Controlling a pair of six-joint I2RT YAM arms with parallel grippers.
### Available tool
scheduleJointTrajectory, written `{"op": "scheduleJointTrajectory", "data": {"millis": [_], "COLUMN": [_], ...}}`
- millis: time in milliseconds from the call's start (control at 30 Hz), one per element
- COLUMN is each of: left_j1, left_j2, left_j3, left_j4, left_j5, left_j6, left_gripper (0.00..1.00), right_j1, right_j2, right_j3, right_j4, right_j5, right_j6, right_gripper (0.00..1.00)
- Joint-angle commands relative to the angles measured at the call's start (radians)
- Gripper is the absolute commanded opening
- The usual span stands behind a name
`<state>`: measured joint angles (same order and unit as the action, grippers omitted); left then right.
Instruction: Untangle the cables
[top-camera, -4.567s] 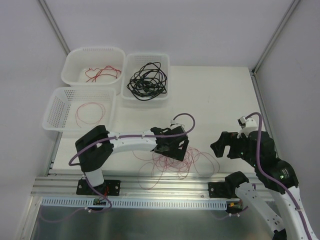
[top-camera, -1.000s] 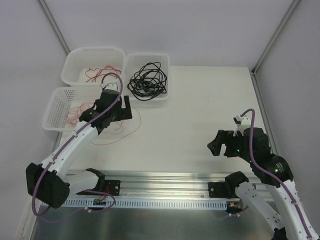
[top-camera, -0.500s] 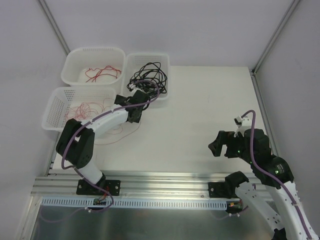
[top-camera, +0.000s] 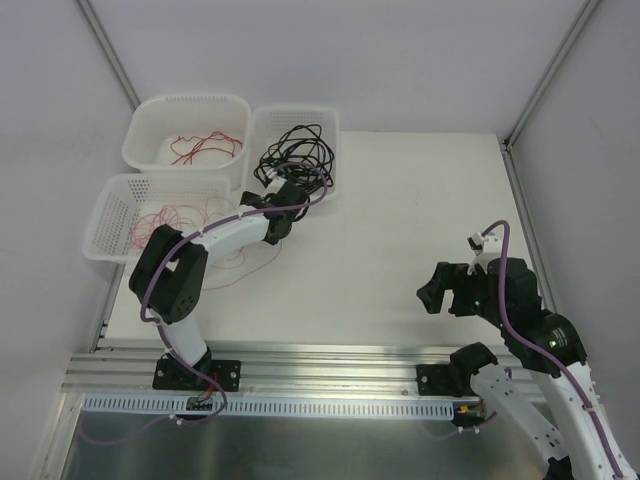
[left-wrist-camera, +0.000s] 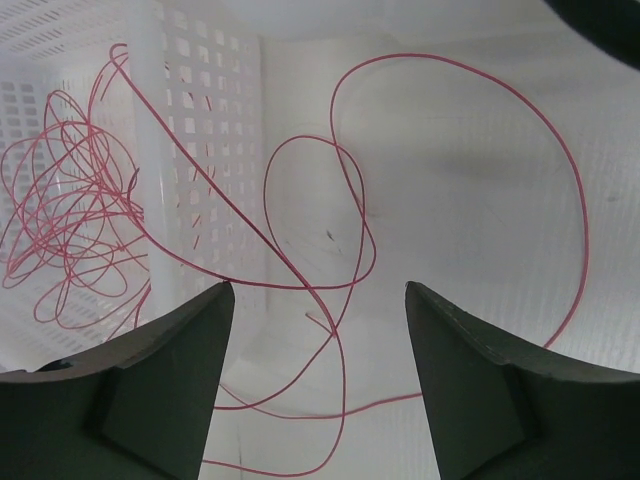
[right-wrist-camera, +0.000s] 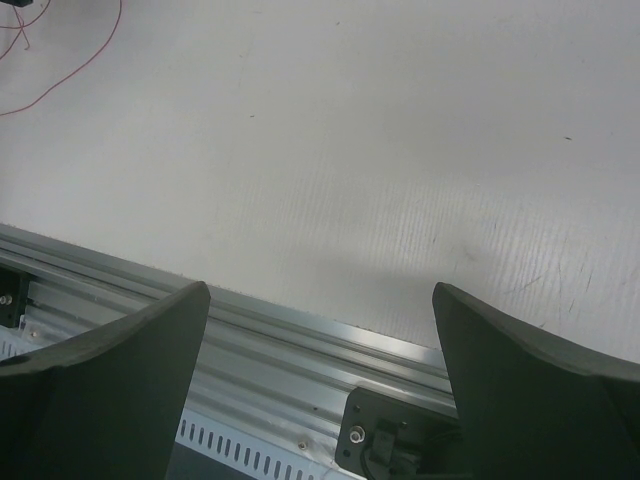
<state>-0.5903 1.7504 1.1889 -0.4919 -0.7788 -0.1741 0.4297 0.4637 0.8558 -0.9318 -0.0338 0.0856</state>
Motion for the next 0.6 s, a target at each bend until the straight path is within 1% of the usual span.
{"op": "scheduleJointTrajectory", "data": {"millis": [0,100,200,267,433,567], "left_j1": [-0.006,0.000,0.020,0.030,0.037,0.066], "left_j2": [0.017,0.035,0.047,0.064,0.081,0.098], "left_j3": [-0.008,-0.009,-0.014,-0.012,0.021,0.040], "left_j4": [-0.008,-0.011,-0.013,-0.014,-0.016,-0.019], "left_j5": [-0.060,-0.074,-0.044,-0.050,-0.065,-0.040], "left_j6": [-0.117,-0.168,-0.228,-0.248,-0.246,-0.237], "left_gripper": [0.69,0.65,0.63,0.62,0.58,0.52], "right_j1": [0.001,0.001,0.001,0.001,0.001,0.001], "right_j2": [-0.008,-0.008,-0.011,-0.013,-0.017,-0.017], "right_j3": [0.000,0.000,0.003,0.005,0.003,0.008], "right_j4": [-0.004,-0.007,-0.013,-0.013,-0.022,-0.022], "right_j5": [0.011,0.011,0.012,0.014,0.021,0.018], "right_j6": [-0.007,-0.006,-0.006,-0.007,-0.007,-0.004], "right_gripper": [1.00,0.99,1.00,1.00,1.00,1.00]}}
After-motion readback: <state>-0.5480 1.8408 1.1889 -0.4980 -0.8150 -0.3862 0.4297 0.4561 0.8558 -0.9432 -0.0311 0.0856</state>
